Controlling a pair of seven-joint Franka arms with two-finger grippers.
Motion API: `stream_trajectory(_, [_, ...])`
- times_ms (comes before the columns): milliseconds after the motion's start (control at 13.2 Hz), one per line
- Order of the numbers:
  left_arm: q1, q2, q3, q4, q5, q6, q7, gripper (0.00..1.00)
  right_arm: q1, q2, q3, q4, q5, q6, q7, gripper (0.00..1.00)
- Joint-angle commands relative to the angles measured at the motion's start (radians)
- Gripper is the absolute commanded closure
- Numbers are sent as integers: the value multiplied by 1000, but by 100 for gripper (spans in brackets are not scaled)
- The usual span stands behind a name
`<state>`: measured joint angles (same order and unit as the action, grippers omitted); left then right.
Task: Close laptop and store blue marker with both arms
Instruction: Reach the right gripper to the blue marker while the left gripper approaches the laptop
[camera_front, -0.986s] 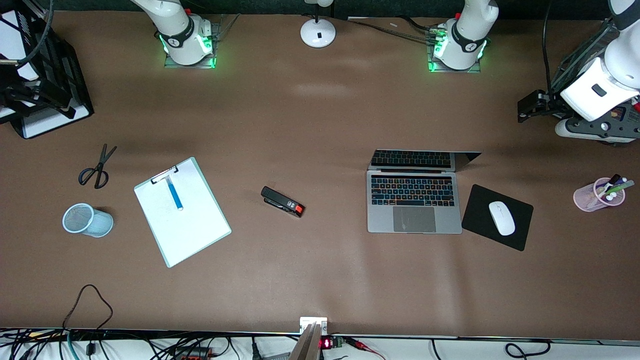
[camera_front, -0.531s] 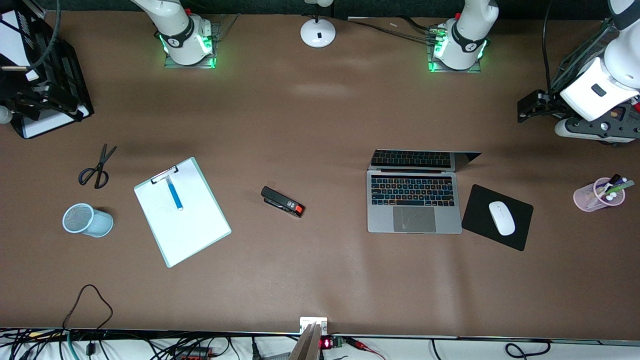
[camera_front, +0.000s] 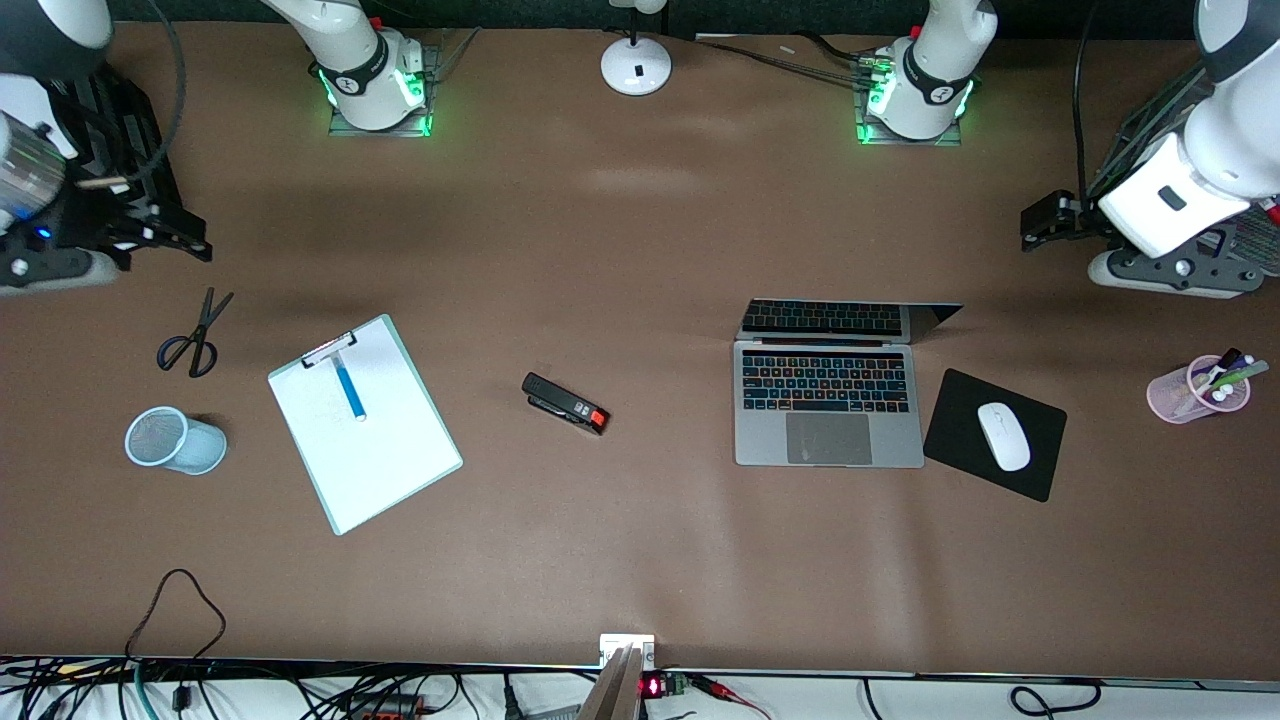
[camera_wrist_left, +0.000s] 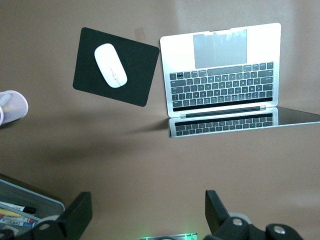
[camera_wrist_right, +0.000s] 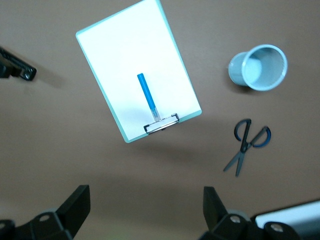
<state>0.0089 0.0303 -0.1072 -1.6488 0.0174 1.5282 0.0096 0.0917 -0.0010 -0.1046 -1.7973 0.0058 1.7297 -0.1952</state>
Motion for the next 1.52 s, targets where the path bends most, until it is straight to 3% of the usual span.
stream_trajectory(0, [-32,31,-5,35,7,-54,7,0,0,19,-1,-85,17,104,-128,0])
stream_trajectory(152, [-38,80,-6,82,7,-82,6,0,-1,67,-1,-106,19,192,-203,4])
stream_trajectory(379, [-33,135,-5,141,9,-88,18,0,-1,165,-1,-99,19,266,-335,27])
stream_trajectory(531, [-33,143,-5,141,6,-86,20,0,3,229,2,-96,17,321,-372,32])
stream_trajectory(607, [-32,151,-5,141,-2,-85,20,10,14,261,6,-94,17,364,-372,32])
stream_trajectory(758, [-30,149,-5,127,-36,-112,9,61,35,318,8,-64,17,408,-372,35])
stream_trajectory(910, [-29,149,-5,123,-66,-164,-28,100,43,380,20,-19,14,410,-382,35])
stream_trajectory(1213, [-32,116,-8,57,-137,-168,-68,100,71,459,29,-16,17,517,-389,35])
stream_trajectory(1441, [-29,33,-87,-82,-137,-71,-150,100,71,502,29,-19,17,577,-431,43])
